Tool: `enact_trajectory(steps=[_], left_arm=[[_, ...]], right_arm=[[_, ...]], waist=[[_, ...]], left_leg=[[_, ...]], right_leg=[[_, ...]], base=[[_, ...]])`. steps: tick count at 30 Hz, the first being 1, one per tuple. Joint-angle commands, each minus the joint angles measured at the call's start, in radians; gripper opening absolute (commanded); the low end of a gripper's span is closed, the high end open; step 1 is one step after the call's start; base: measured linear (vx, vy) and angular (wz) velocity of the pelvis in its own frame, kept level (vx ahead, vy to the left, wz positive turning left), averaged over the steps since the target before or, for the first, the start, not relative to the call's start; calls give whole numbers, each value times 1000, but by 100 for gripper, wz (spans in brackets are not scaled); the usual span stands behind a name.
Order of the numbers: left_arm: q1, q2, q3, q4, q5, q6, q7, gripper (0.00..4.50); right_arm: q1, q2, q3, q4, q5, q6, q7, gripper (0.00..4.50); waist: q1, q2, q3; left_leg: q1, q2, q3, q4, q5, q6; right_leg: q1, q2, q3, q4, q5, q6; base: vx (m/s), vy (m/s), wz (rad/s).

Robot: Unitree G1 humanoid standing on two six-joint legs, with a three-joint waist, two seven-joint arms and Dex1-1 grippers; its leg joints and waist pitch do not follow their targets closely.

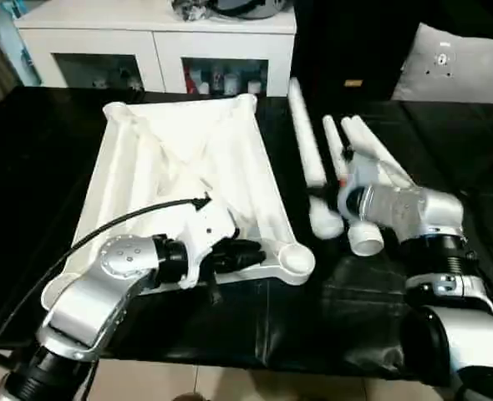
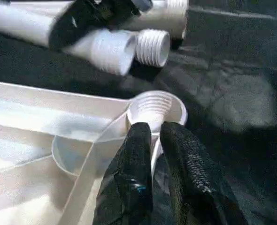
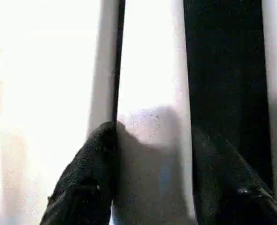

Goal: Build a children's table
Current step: Pick table leg

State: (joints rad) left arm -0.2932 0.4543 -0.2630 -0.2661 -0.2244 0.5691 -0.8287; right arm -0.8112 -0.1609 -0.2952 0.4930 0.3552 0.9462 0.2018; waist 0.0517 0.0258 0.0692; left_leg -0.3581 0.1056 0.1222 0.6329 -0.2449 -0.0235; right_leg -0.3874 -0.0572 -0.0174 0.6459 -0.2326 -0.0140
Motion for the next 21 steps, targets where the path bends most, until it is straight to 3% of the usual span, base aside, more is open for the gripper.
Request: enact_trajectory(steps=[1,3,4,6,7,8,10,11,13,14,15,16,17,18,21], left_arm=[[-19,-11,40,15,-8,-7,38,67],[-25,-26,60,23,-9,-10,66,67],[-36,-44,83,33,-7,-11,103,67],[-71,-85,133,60,-18,42,175,67],[-74,-89,137,62,-20,47,181,67],[-106,-137,197,76,-68,94,225,67],[-119,-157,221,81,-90,108,238,67],[-122,-161,222,81,-95,92,233,94],[-128,-168,221,82,-110,87,226,101],[-137,-183,231,80,-139,108,225,101],[-148,-204,247,78,-174,137,230,101],[-164,-229,268,80,-213,162,238,101],[-185,-270,301,78,-272,198,246,101],[-200,-296,323,76,-313,223,248,101],[-211,-335,348,57,-411,267,230,101]], right_arm=[[12,11,-52,-81,51,-41,8,191],[35,22,-62,-133,64,-115,28,191],[66,32,-62,-198,74,-196,62,191],[113,40,-49,-281,76,-244,92,191],[117,40,-47,-287,76,-246,95,190],[169,34,-41,-353,134,-200,177,189],[208,30,-33,-400,182,-175,251,189],[241,28,-30,-438,225,-155,308,189],[307,27,-18,-499,281,-172,402,189],[342,24,-12,-522,306,-183,446,189],[371,20,-4,-537,319,-199,485,189],[399,13,4,-549,339,-195,524,189],[435,4,14,-569,365,-193,575,189],[455,0,16,-582,387,-182,605,189],[483,-7,8,-602,423,-167,656,189]], waist=[[4,-7,-74],[8,-6,-74],[10,-7,-73],[15,-2,-74],[15,-2,-74],[15,-7,-75],[18,-8,-74],[18,-8,-72],[20,-10,-73],[22,5,-75],[19,-5,-75],[21,0,-76],[22,-3,-74],[26,5,-72],[28,2,-68]], left_leg=[[-3,88,-13,-69,102,67],[-2,90,-14,-70,97,70],[-3,91,-12,-70,91,70],[-2,91,-13,-69,89,72],[-2,91,-13,-69,89,72],[-1,89,-13,-68,99,78],[-5,91,-18,-69,89,87],[-9,89,-19,-69,81,95],[-10,92,-18,-68,78,110],[-10,93,-21,-65,93,119],[-11,93,-19,-64,99,125],[-12,93,-19,-63,101,124],[-12,94,-20,-62,91,123],[-12,94,-21,-62,72,117],[-13,95,-23,-66,41,109]], right_leg=[[64,-86,43,-55,144,-317],[61,-88,42,-55,132,-315],[61,-87,42,-57,128,-311],[61,-88,42,-56,129,-308],[61,-88,42,-56,129,-308],[65,-85,43,-56,146,-309],[67,-90,41,-58,132,-316],[69,-90,42,-60,114,-314],[68,-93,42,-65,86,-302],[63,-94,42,-60,94,-302],[63,-91,41,-63,101,-307],[64,-92,41,-60,105,-314],[63,-93,40,-64,93,-326],[62,-94,39,-68,70,-334],[62,-93,40,-73,25,-329]], base=[[0,0,0],[0,0,0],[0,0,0],[0,0,0],[0,0,0],[0,0,0],[0,0,0],[0,0,0],[0,0,0],[0,0,0],[0,0,0],[0,0,0],[0,0,0],[0,0,0],[0,0,0]])
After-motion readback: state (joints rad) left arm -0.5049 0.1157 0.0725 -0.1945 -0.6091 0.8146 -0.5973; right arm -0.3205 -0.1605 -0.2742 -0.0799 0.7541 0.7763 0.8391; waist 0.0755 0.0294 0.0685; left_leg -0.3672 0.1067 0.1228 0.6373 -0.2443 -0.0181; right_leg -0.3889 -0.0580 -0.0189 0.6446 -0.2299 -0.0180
